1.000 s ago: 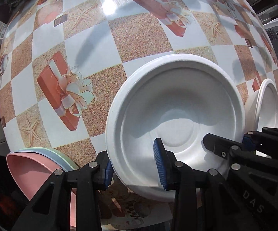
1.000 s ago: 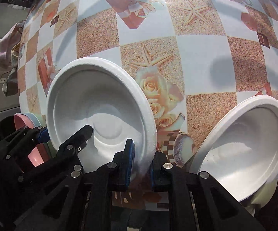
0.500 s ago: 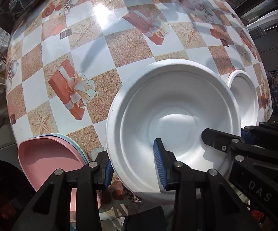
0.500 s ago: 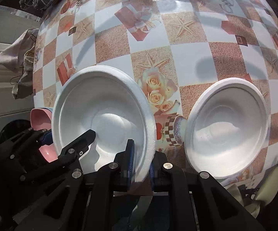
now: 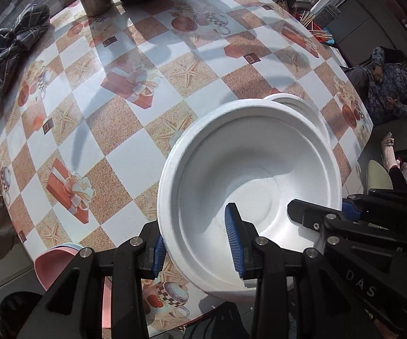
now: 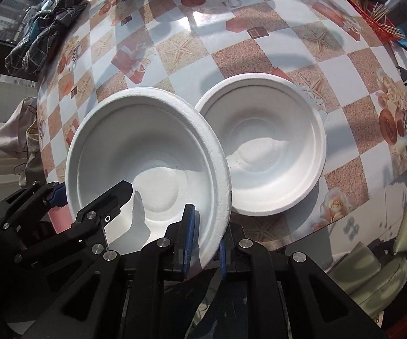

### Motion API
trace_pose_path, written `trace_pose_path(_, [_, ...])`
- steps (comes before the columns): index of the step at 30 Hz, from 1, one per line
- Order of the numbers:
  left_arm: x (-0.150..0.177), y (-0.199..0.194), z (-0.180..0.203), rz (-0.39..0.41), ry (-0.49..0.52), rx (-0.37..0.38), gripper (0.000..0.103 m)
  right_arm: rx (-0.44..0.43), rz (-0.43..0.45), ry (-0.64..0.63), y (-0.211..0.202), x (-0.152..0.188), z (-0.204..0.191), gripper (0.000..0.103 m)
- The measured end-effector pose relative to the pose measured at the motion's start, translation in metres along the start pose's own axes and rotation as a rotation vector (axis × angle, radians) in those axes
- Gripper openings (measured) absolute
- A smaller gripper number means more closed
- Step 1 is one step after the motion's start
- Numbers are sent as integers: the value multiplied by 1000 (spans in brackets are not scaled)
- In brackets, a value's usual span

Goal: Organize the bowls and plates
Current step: 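Lift the third bowl with both grippers and carry it over the bowl stack, then lower the third bowl into the bowl stack and open both grippers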

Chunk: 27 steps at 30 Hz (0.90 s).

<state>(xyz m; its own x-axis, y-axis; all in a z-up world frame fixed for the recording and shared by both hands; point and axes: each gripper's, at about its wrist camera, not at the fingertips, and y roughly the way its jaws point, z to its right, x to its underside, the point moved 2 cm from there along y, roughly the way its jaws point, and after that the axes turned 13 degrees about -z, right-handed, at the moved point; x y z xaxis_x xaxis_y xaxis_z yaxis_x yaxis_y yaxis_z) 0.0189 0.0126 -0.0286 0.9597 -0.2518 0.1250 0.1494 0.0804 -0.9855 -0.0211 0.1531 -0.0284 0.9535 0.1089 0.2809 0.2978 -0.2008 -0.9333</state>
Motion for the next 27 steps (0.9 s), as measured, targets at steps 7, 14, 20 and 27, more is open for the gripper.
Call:
trace_pose_path(7, [-21, 2, 37, -11, 94, -21, 40, -19, 30, 84, -12, 2, 37, 16])
trace_pose_path(14, [-35, 11, 62, -45, 133, -37, 40, -22, 26, 120, -12, -4, 63, 16])
trace_pose_path(20, [-45, 17, 74, -58, 140, -49, 44, -12, 27, 126, -10, -10, 73, 16])
trace_pose_path(27, [-59, 23, 70, -62, 105, -48, 45, -10, 47, 127, -8, -25, 77, 16])
